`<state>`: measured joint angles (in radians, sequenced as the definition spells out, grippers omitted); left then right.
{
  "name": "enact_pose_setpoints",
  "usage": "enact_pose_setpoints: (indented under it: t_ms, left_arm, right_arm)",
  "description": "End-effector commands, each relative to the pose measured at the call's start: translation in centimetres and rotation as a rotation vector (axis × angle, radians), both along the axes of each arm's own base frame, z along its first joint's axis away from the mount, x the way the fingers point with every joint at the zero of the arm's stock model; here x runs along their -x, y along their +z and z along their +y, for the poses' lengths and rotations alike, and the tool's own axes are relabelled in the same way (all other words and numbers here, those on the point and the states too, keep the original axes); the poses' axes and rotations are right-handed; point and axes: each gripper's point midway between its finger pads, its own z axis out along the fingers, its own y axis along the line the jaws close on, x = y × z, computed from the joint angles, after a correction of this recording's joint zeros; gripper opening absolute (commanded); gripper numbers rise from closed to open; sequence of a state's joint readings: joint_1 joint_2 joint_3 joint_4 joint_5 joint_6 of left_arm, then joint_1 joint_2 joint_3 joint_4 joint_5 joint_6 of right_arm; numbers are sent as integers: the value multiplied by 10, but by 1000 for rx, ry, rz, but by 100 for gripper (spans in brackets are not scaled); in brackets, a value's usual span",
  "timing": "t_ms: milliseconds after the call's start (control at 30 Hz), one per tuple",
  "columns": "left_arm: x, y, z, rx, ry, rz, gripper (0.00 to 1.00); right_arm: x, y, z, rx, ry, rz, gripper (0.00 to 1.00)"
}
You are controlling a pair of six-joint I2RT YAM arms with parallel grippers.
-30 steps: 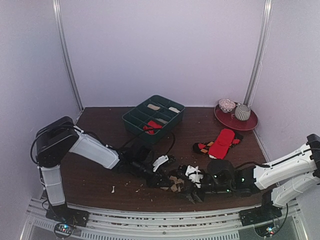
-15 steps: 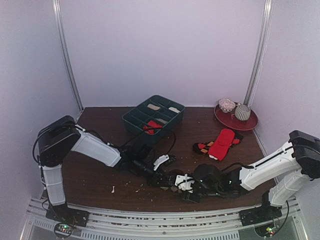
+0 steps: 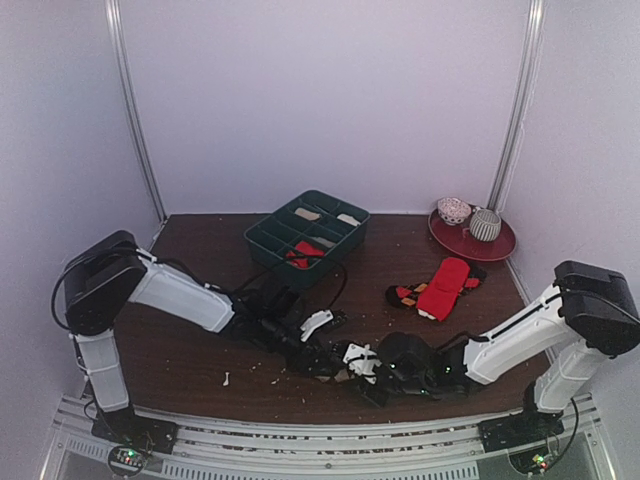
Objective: Roll the socks
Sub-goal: Roll the sock at the center of the board.
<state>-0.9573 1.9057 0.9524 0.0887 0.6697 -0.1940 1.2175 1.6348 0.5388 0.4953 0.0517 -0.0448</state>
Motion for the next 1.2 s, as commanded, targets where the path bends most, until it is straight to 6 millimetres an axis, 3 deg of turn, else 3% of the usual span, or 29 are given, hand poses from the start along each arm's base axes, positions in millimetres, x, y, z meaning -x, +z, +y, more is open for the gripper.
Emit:
enact_pose_setpoints:
  t_ms: [0,33,67,200,400,500,700,933,1167]
  left_arm:
    - [13,-5,31,-103,22,-32,64]
    - [11,6,31,-65,31,-75,83]
    - [8,19,31,-24,41,-119,96]
    - [10,65,36,163,56,-294,98]
    - [16,96,42,354,36,-501,98]
    - [13,90,38,377,29,-540,98]
    - [17,55,21,350,-41,-466,98]
    - [16,20,16,266,-56,-403,93]
    - [29,-4,7,204,-110,-330,77]
  right_arm:
    - [32,-61,-39,112,-62,299,31]
    - [38,-63,-40,90,-62,354,31]
    - [42,-63,-41,72,-69,402,31]
    - [54,-68,-50,38,-106,587,31]
    - [67,-74,-61,52,-102,774,31]
    - [72,-79,-61,59,-93,846,31]
    - [73,-88,-60,75,-96,877,31]
    - [72,-90,-61,79,-93,876,31]
    - [72,-91,-60,80,-93,898,31]
